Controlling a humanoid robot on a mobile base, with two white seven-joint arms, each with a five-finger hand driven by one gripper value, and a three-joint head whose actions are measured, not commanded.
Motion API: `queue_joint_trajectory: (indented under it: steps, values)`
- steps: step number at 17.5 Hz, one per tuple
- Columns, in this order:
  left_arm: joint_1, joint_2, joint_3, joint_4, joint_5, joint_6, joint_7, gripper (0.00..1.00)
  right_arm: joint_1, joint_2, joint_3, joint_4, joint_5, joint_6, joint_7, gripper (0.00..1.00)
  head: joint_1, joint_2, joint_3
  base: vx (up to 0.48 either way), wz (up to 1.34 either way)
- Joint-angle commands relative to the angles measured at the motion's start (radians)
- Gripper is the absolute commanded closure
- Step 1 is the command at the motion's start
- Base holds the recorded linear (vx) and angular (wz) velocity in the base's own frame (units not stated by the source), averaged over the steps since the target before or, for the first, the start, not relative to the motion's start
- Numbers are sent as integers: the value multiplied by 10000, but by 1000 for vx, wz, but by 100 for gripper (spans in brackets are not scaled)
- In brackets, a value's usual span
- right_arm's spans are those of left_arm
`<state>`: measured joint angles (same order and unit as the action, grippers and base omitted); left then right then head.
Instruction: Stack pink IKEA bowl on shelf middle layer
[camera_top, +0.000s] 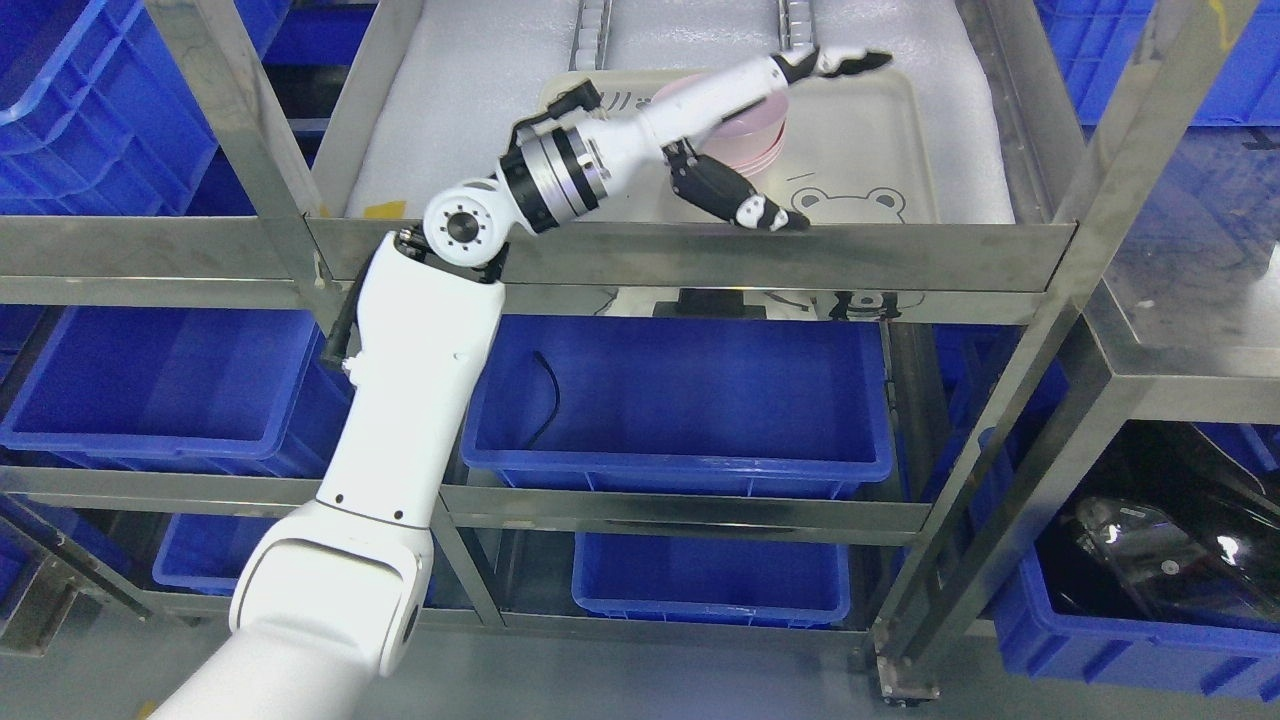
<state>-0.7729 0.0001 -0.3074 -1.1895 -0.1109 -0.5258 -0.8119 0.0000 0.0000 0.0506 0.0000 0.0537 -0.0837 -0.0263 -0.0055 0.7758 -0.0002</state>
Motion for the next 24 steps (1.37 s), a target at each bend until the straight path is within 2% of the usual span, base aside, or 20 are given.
queue_joint_trajectory:
  steps: [1,5,9,14,17,20,21,24]
  values:
    - [1835,174,-3980,-1144,-392,-782,-11,4,230,-175,0,-175,0,8,2,0,0,0,0,0,0]
    - [3338,174,-3907,-1129,-885,-1016,-180,4,230,-175,0,-175,0,8,2,0,0,0,0,0,0]
    - [4949,174,-1870,-701,-855,-1001,232,4,230,-175,0,-175,0,8,2,0,0,0,0,0,0]
    - [6240,174,-58,586,-701,-955,3095,1,230,-175,0,-175,0,8,2,0,0,0,0,1,-15]
    - [6471,174,297,1262,-198,-909,5120,0,230,-175,0,-175,0,8,2,0,0,0,0,-4,12]
    - [6471,174,864,1295,142,-267,7361,0,230,-175,0,-175,0,8,2,0,0,0,0,-6,23]
    - [6471,174,1002,1280,203,-52,7853,0,230,-175,0,-175,0,8,2,0,0,0,0,3,-30]
    - [6456,174,1218,1280,815,58,7904,0,230,-175,0,-175,0,8,2,0,0,0,0,7,-45]
